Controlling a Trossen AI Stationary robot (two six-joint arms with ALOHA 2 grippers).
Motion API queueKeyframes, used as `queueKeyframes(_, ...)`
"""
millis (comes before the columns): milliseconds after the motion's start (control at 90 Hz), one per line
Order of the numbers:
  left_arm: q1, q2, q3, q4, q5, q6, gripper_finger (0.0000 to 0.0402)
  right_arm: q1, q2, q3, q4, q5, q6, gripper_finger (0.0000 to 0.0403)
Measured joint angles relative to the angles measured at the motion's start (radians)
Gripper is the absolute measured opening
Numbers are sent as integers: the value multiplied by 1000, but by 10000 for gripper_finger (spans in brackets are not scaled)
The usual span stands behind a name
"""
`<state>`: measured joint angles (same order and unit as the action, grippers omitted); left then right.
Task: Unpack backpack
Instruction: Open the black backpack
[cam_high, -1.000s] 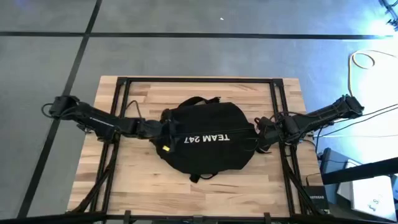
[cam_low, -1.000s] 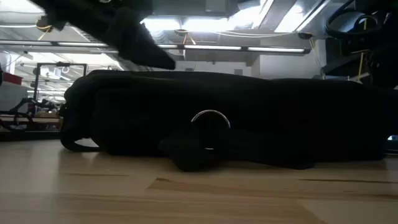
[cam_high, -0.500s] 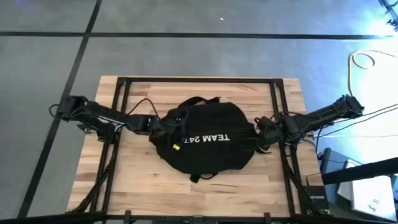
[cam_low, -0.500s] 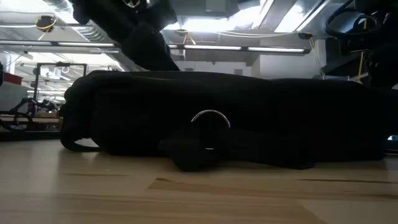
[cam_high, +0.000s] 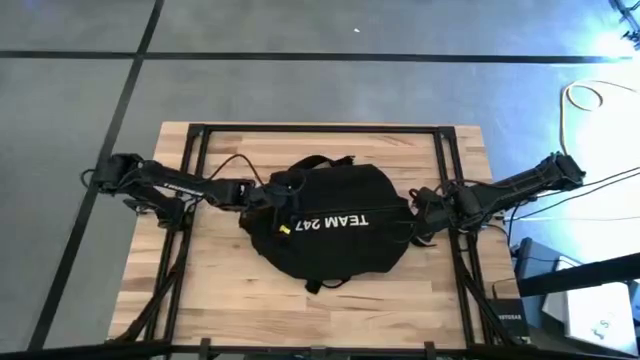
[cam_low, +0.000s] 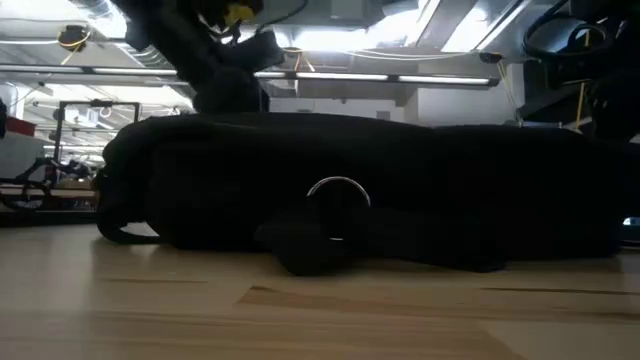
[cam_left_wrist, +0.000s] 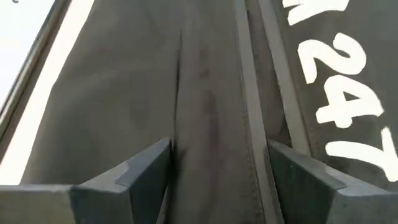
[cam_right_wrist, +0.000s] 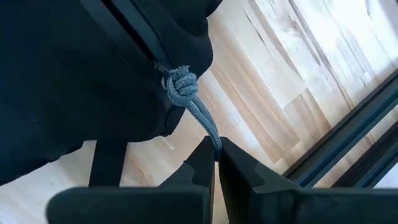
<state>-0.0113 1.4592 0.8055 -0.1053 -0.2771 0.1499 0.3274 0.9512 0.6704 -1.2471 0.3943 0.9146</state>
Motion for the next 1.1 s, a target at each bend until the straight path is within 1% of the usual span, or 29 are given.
queueKeyframes(67, 0, 15, 0, 9, -6, 26, 239, 0, 0, 0, 1, 1, 0, 0)
queueKeyframes(200, -1, 27, 0, 56, -60, 67, 239, 0, 0, 0, 17, 14, -11, 1)
queueKeyframes(344, -1, 27, -2, 135, -116, 106, 239, 0, 0, 1, 103, 112, -146, 1)
queueKeyframes(444, 0, 27, -2, 179, -125, 125, 239, -4, 0, 15, 113, 115, -159, 1)
queueKeyframes(489, 0, 27, -2, 183, -126, 124, 239, -8, 0, 21, 163, 119, -129, 1)
queueKeyframes(533, 0, 27, -2, 185, -128, 120, 239, -10, 0, 27, 249, 133, -80, 1)
queueKeyframes(589, 0, 27, -2, 186, -131, 116, 239, -7, 0, 30, 359, 146, -81, 1)
queueKeyframes(744, 0, 27, -2, 185, -145, 100, 239, -7, 0, 30, 650, 149, -344, 1)
queueKeyframes(878, 5, 27, -2, 153, -155, 76, 239, -7, 0, 30, 811, 179, -535, 1)
queueKeyframes(967, 13, 27, -2, 122, -155, 49, 239, -7, 0, 30, 808, 207, -559, 1)
queueKeyframes(1100, 23, 27, -2, 90, -155, 17, 239, -7, 0, 30, 698, 219, -550, 1)
